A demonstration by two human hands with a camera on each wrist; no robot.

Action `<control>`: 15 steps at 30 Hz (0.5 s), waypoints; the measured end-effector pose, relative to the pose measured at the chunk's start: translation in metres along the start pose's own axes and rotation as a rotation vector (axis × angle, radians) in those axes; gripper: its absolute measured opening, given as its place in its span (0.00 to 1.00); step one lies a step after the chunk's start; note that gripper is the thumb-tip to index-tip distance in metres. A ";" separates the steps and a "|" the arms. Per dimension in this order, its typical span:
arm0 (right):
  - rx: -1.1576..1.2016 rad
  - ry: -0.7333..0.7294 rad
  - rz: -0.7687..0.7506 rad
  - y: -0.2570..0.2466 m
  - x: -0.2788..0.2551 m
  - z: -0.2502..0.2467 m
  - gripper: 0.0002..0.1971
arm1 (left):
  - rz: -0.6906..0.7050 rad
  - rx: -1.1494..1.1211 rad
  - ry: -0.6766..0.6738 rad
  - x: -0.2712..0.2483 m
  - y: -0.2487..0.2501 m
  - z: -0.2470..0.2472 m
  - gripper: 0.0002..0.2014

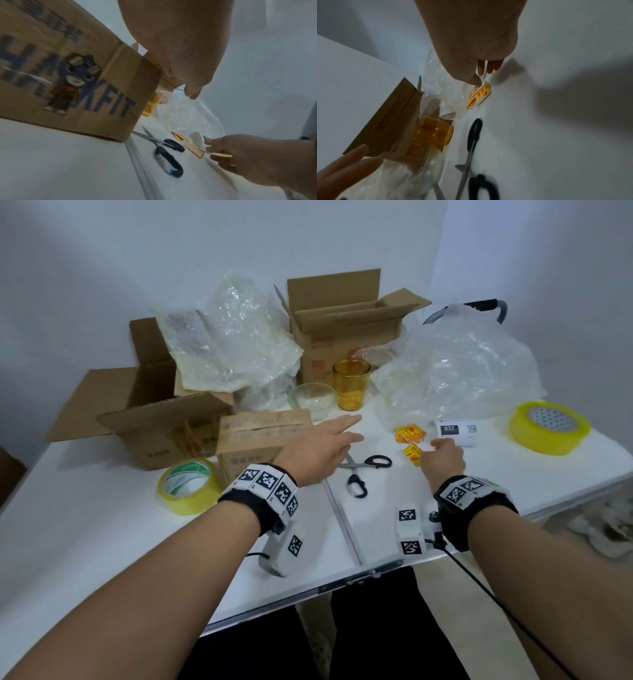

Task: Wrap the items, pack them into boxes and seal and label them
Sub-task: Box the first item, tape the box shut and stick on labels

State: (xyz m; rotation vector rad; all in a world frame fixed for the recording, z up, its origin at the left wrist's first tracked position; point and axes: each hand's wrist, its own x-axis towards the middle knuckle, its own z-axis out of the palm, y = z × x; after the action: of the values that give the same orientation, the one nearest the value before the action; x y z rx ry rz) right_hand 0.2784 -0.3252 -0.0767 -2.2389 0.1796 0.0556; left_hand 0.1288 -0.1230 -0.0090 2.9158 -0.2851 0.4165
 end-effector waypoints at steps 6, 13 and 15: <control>-0.119 -0.061 -0.071 0.012 0.009 0.007 0.24 | -0.087 -0.074 -0.106 0.028 0.003 0.005 0.16; 0.012 -0.010 -0.142 0.002 0.004 0.008 0.10 | -0.135 -0.156 0.010 0.031 0.004 -0.004 0.16; 0.171 0.047 -0.195 -0.013 -0.004 0.006 0.09 | -0.224 -0.290 0.122 0.030 0.003 -0.008 0.16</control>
State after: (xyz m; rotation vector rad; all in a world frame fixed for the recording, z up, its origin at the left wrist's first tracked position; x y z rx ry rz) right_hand 0.2761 -0.3121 -0.0698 -2.0776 -0.0095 -0.1132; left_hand 0.1544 -0.1291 0.0081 2.5891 0.0007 0.4704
